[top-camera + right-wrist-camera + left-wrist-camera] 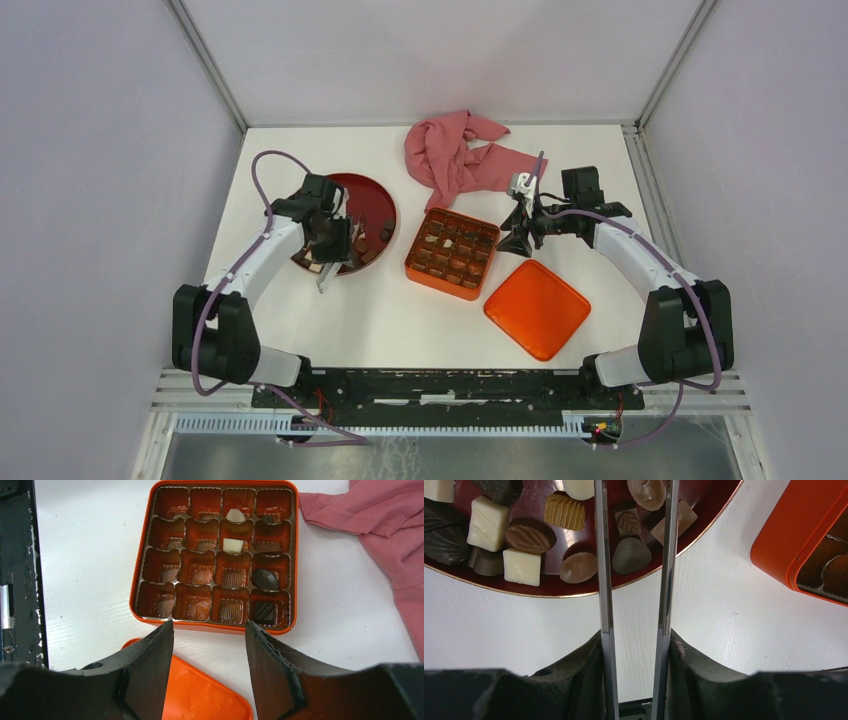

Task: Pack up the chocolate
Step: Pick up the fake chocolate from the plate.

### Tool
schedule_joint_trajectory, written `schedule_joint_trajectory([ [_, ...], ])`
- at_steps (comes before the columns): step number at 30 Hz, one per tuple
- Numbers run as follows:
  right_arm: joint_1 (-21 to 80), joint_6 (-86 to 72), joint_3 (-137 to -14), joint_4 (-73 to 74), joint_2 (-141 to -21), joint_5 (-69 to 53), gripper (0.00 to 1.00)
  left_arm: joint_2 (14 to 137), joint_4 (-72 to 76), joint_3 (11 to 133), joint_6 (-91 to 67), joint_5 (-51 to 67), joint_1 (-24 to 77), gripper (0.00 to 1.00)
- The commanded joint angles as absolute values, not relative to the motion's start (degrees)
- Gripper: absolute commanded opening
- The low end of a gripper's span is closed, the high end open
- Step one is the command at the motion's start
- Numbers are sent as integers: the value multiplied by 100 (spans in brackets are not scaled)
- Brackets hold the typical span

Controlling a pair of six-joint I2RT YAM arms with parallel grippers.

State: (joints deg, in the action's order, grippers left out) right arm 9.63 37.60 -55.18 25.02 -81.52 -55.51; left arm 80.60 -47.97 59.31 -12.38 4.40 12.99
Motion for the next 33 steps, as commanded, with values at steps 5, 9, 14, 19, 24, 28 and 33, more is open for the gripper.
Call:
schedule_joint_trajectory([
  [5,947,3868,-5748,2513,-8150,-5713,60,8215,-4686,6039,-1090,439,1404,46],
  [9,948,3867,-5746,2516,-8160,-5713,61,8276,-4675,6029,-1101,417,1433,46],
  [14,946,3875,-5751,2521,-8160,-5713,61,8341,-4735,6047,-1101,282,1490,47],
  [19,944,3876,-5757,2522,-8166,-5721,61,8403,-4736,6056,-1099,253,1535,45],
  [24,949,3885,-5757,2531,-8149,-5714,61,8522,-4793,6110,-1099,128,1607,42],
  [28,949,3894,-5766,2540,-8155,-5717,61,8529,-4860,6196,-1099,89,1637,28],
  [33,941,3911,-5769,2559,-8157,-5730,61,8448,-4890,6290,-1099,71,1641,2],
])
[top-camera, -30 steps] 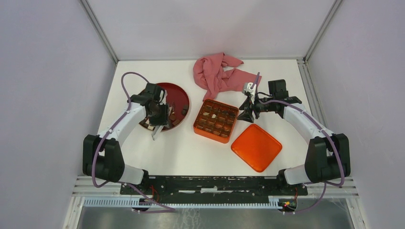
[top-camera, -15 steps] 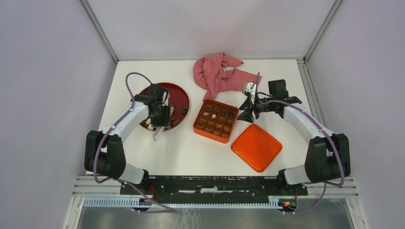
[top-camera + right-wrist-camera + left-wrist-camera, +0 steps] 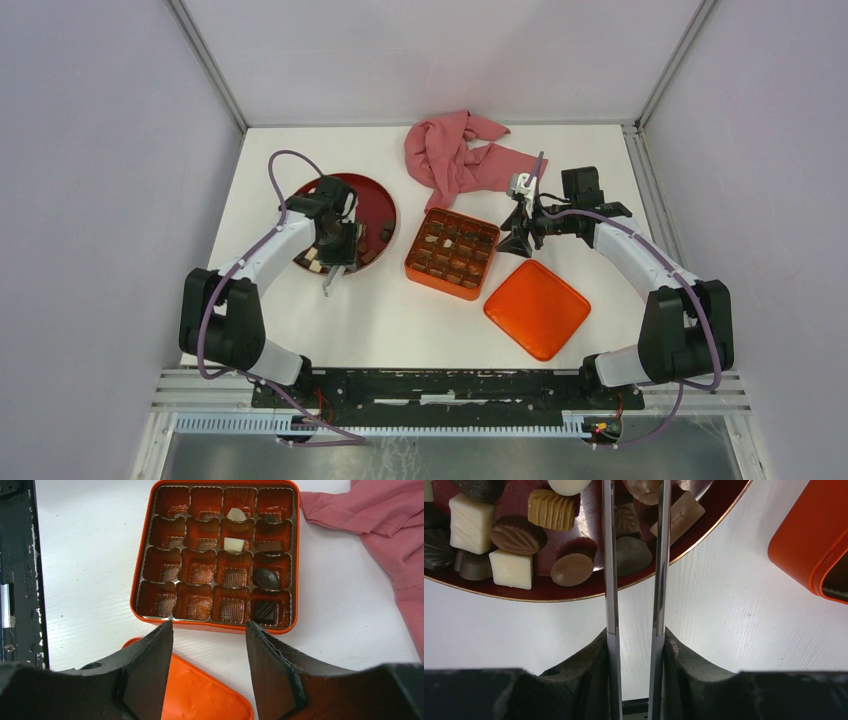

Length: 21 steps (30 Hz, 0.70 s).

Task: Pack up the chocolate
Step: Pick up the fake chocolate from the plate.

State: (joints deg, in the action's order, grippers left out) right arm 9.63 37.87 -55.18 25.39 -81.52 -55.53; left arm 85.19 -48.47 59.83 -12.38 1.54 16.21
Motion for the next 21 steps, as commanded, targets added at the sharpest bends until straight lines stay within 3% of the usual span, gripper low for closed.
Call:
schedule_joint_trajectory([
  [1,943,3911,-5774,2554,-8160,-5730,61,8432,-4893,6299,-1099,76,1640,2],
  [21,948,3929,-5774,2575,-8165,-5730,61,8096,-4891,6400,-1145,-217,1637,2],
])
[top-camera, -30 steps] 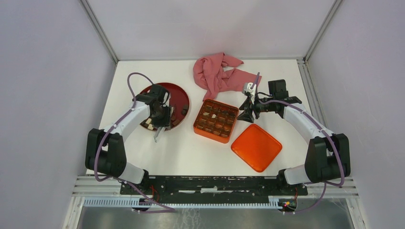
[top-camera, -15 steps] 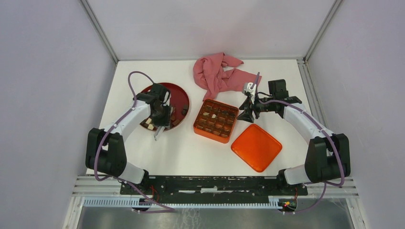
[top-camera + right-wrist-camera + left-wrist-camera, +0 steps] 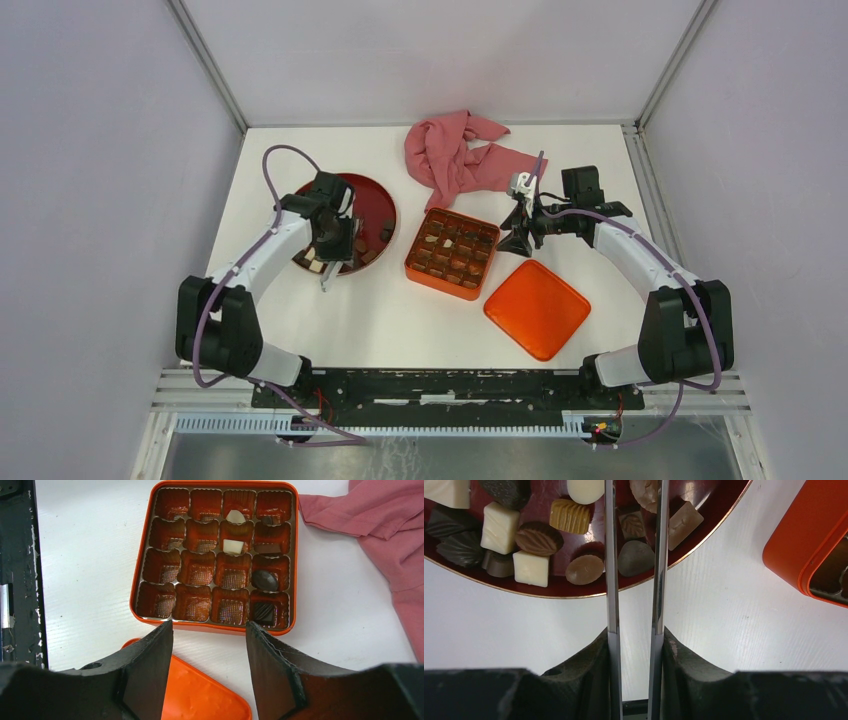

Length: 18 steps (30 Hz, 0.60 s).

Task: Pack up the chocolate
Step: Pick up the fake chocolate from the plate.

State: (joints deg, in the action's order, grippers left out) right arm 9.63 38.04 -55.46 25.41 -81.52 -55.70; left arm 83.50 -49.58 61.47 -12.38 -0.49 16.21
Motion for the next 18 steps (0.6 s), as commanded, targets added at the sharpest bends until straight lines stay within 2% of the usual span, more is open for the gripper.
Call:
schedule_joint_trajectory([
  [1,945,3929,-5774,2575,-8165,-5730,61,8090,-4881,6392,-1148,-213,1637,2],
  [11,949,3929,-5776,2586,-8170,-5731,61,7831,-4706,6317,-1233,-244,1643,2],
  [18,945,3937,-5776,2584,-8177,-5730,61,7223,-4171,5902,-1373,515,1641,2],
])
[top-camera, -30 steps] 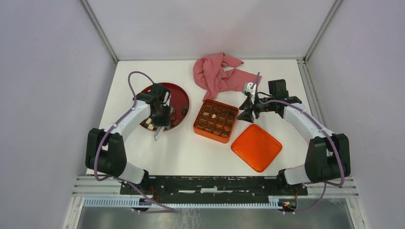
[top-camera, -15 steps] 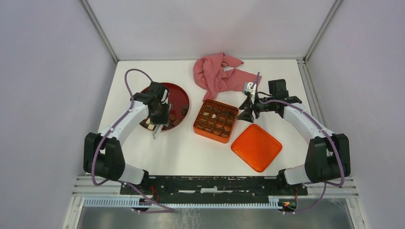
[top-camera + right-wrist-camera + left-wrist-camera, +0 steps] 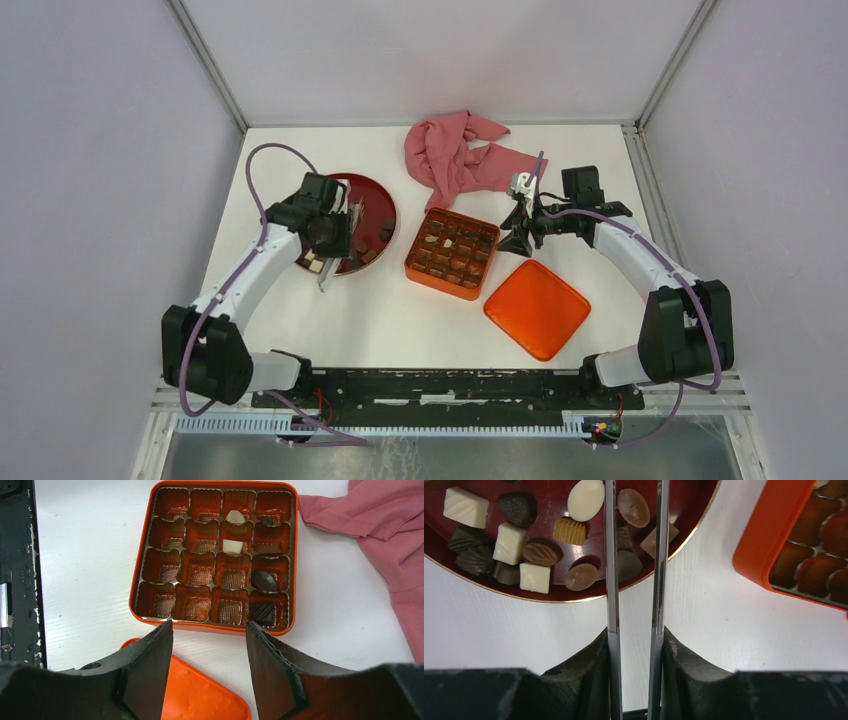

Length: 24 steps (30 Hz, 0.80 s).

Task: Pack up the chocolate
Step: Pick up the fake chocolate from the plate, then place the fake chocolate in the packing box.

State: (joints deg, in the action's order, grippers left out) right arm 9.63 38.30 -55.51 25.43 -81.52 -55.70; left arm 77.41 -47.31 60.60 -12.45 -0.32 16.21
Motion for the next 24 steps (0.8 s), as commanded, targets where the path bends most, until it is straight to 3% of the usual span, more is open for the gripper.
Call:
schedule_joint_trajectory([
  [1,949,3935,-5777,2584,-8174,-5730,62,7111,-4031,5820,-1407,683,1641,2],
  [12,949,3929,-5770,2575,-8191,-5713,62,6444,-2704,5128,-2191,2359,1977,2],
  [24,949,3939,-5774,2584,-8184,-5739,62,7386,-2048,5540,-2593,1373,3786,2],
])
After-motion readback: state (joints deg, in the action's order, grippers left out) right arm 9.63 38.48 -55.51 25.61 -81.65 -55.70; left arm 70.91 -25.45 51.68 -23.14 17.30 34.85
